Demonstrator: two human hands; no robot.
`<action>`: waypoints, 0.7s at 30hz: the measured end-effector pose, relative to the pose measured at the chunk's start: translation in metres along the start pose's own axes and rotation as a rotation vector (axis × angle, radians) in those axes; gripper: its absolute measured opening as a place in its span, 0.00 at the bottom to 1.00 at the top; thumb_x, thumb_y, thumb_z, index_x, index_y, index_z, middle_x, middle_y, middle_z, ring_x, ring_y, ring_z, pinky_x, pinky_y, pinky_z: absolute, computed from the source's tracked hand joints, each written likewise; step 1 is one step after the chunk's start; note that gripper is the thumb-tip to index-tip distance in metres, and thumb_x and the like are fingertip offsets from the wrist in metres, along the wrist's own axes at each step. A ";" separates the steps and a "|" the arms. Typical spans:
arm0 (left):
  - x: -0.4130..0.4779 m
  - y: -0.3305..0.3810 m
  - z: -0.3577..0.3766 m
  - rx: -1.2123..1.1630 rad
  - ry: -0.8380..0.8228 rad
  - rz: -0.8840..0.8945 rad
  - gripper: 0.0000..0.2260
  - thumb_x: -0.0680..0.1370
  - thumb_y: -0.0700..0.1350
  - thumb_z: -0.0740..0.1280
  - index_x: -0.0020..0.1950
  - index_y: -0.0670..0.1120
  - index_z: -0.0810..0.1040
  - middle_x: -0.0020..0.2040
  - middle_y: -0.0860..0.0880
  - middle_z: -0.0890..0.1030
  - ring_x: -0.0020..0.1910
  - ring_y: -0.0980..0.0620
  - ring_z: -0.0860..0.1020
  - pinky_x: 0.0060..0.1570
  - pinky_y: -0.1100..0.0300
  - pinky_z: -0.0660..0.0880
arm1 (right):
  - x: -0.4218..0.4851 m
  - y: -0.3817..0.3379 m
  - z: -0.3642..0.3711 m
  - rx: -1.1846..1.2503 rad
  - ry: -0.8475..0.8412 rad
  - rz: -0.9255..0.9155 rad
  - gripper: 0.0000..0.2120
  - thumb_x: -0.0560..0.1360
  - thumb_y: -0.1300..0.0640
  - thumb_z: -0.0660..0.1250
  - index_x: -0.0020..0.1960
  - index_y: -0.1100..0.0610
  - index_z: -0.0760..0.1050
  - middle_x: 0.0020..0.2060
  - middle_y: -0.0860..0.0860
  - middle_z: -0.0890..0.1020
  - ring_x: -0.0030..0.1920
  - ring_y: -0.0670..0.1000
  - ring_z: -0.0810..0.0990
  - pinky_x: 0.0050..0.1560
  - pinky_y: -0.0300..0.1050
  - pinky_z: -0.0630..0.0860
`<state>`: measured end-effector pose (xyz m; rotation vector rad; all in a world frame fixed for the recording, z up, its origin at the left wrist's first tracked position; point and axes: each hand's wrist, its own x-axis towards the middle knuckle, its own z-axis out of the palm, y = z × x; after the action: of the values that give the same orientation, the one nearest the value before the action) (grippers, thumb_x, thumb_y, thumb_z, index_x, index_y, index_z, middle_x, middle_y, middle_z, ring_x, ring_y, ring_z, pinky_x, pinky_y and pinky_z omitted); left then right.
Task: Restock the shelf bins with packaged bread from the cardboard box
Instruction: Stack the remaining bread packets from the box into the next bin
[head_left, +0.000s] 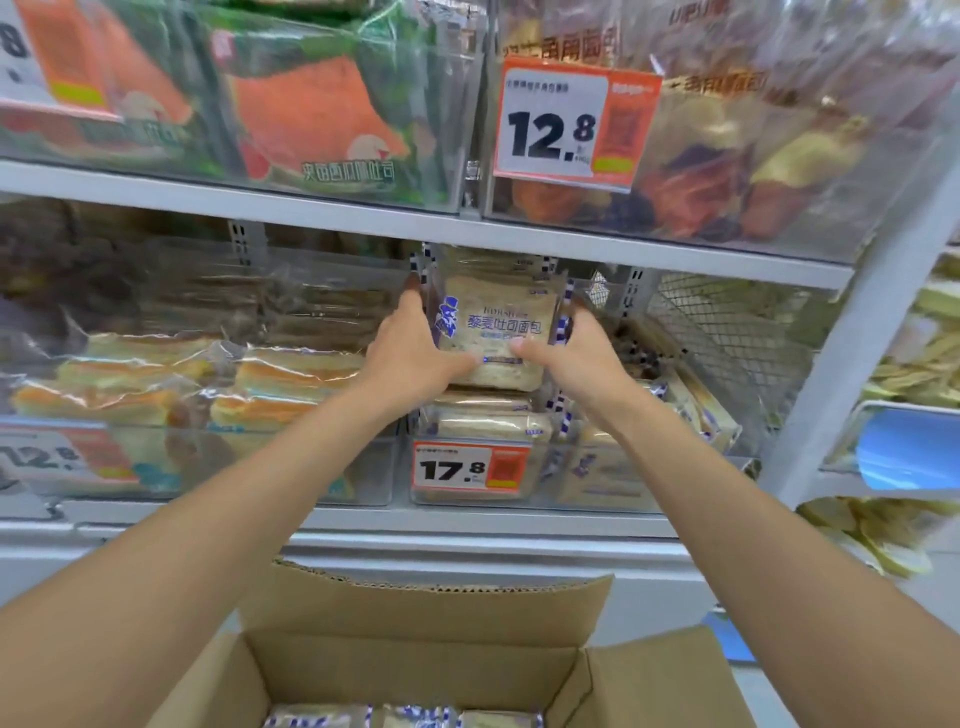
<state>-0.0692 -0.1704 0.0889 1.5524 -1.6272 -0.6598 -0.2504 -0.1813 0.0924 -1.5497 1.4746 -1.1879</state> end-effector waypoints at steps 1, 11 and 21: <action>0.000 0.001 -0.001 -0.011 -0.013 -0.002 0.40 0.67 0.53 0.77 0.74 0.47 0.60 0.66 0.48 0.74 0.63 0.45 0.75 0.62 0.45 0.73 | -0.002 -0.001 -0.001 -0.009 0.023 -0.011 0.24 0.71 0.58 0.75 0.63 0.56 0.71 0.53 0.47 0.81 0.53 0.45 0.80 0.57 0.43 0.76; -0.004 0.002 -0.004 -0.055 0.040 0.042 0.31 0.70 0.45 0.76 0.67 0.48 0.64 0.61 0.48 0.76 0.56 0.47 0.77 0.54 0.49 0.77 | -0.017 0.005 -0.011 -0.228 -0.044 -0.016 0.39 0.66 0.41 0.76 0.70 0.55 0.65 0.64 0.47 0.75 0.63 0.48 0.74 0.66 0.49 0.71; -0.006 -0.007 -0.018 -0.138 0.160 0.156 0.21 0.72 0.41 0.75 0.59 0.49 0.69 0.45 0.59 0.76 0.44 0.63 0.76 0.38 0.69 0.70 | -0.027 -0.002 0.004 -0.414 0.247 -0.163 0.48 0.69 0.44 0.76 0.77 0.59 0.53 0.72 0.55 0.63 0.73 0.53 0.62 0.68 0.44 0.63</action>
<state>-0.0508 -0.1623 0.0924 1.3296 -1.5316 -0.5389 -0.2449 -0.1548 0.0883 -1.8782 1.8769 -1.2583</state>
